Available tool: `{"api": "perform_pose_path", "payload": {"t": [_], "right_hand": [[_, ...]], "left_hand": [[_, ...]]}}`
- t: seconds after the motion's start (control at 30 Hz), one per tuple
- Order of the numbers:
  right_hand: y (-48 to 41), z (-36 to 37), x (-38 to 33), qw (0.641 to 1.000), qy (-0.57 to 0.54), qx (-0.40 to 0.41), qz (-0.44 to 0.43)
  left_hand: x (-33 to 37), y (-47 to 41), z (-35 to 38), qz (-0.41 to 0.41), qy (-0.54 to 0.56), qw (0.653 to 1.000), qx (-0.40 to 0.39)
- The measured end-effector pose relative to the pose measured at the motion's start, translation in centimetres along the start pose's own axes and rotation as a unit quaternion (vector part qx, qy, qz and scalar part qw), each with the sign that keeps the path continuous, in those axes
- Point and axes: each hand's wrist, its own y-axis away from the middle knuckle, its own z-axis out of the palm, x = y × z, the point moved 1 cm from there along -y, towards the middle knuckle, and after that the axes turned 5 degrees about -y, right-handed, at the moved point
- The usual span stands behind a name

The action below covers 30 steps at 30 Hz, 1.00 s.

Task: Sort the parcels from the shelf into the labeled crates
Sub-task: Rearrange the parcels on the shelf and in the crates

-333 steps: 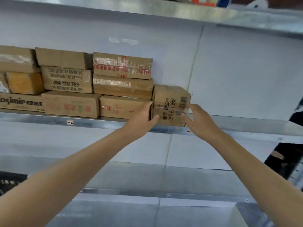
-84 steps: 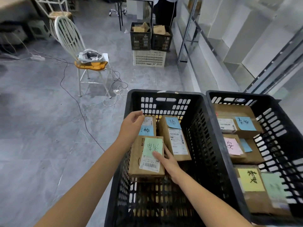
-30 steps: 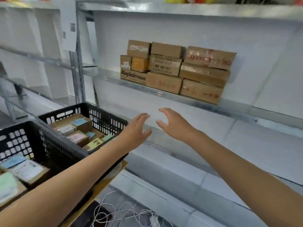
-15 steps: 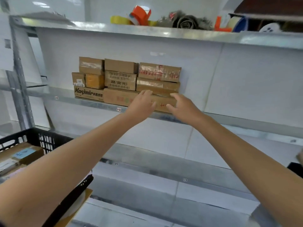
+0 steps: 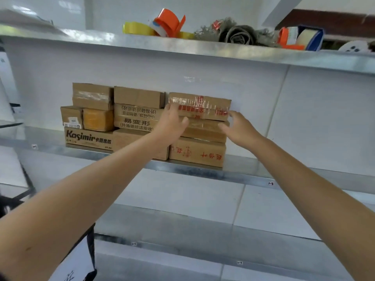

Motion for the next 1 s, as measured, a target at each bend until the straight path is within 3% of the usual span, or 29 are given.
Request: {"api": "perform_pose_path", "payload": {"t": [0.37,0.67,0.9,1.0], "right_hand": [[-6.1,2.0,1.1,0.996,-0.056,0.044,0.051],[-8.9,2.5,2.6,0.975,-0.177,0.042,0.129],[-8.5,2.8,3.1,0.966,-0.224,0.063,0.115],[-7.9,2.3,3.2,0.963,-0.231,0.096,0.095]], "left_hand": [[-4.1,-6.4,2.0,-0.046,0.072,0.996,0.015],[-4.1,-8.5,3.6,-0.110,0.142,0.983,0.033],[-3.9,-9.1,3.8,-0.177,0.286,0.941,0.029],[-3.4,-8.6,3.2,-0.164,0.328,0.930,0.032]]}}
